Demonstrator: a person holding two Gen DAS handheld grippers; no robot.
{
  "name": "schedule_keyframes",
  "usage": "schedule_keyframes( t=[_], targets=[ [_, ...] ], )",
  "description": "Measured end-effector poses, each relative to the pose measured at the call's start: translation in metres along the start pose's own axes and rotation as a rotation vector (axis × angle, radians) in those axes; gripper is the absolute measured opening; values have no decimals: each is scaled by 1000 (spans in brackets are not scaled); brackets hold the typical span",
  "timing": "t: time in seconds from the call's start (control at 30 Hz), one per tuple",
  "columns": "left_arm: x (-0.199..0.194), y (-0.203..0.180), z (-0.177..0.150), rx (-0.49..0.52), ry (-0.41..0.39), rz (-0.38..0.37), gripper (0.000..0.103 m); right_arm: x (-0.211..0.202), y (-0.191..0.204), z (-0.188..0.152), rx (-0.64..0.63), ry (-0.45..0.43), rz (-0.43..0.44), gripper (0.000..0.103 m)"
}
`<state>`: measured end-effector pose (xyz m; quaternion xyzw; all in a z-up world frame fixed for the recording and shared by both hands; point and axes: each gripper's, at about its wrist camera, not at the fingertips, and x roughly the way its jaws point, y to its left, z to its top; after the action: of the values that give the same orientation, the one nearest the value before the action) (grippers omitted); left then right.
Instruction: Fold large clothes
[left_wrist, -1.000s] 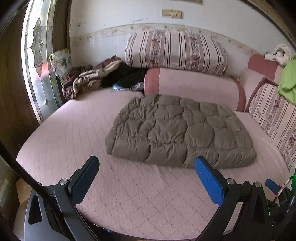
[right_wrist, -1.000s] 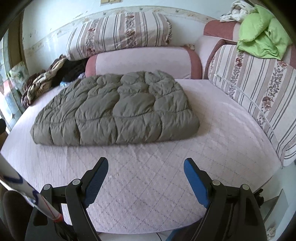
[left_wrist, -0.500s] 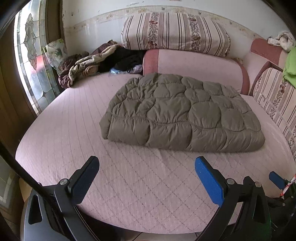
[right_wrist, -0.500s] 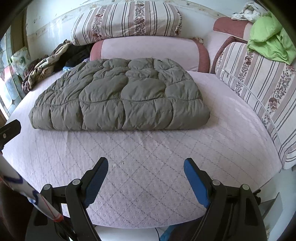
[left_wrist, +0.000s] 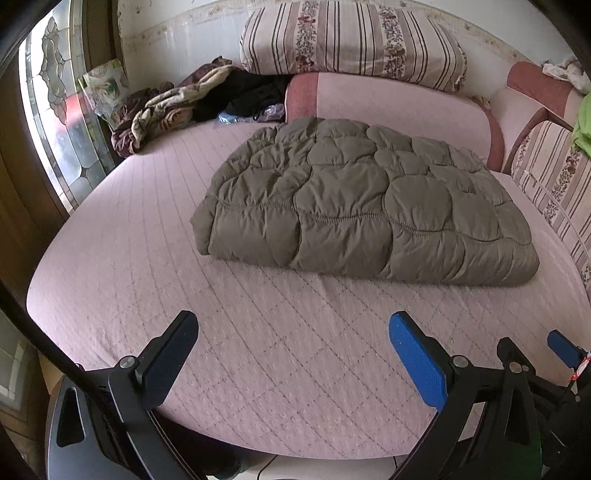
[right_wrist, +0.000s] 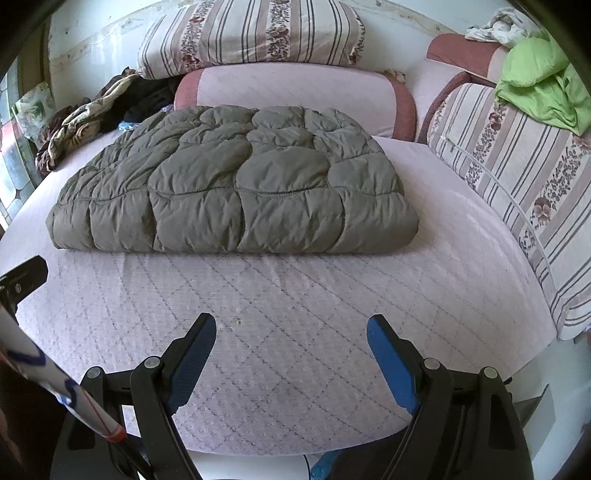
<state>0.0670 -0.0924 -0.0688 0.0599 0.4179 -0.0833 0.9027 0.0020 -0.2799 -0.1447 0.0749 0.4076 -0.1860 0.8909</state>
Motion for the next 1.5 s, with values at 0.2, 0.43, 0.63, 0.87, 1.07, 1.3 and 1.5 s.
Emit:
schedule_keyframes(
  t=[0.2,0.43,0.63,0.87,1.07,1.3,1.5],
  targets=[
    [5,-2,-2,1,22,-3,103,3,-1,-1,3,11,-6,87],
    [11,-2,-3,-2,43,-2,103,5,1,-1,-10,15,-10,87],
    [13,-4,-4,2,50,-5,103,6,-5,5,1,21,-45,87],
    [13,-5,-5,9,57,-9,103,12,-15,8,20,66,-81,87],
    [14,-10,-8,29,58,-8,103,15,-18,6,21,83,-74,87],
    [15,-15,-11,44,66,-7,103,14,-18,5,21,80,-74,87],
    [15,-16,-12,47,69,-8,103,14,-19,4,24,85,-74,87]
  ],
)
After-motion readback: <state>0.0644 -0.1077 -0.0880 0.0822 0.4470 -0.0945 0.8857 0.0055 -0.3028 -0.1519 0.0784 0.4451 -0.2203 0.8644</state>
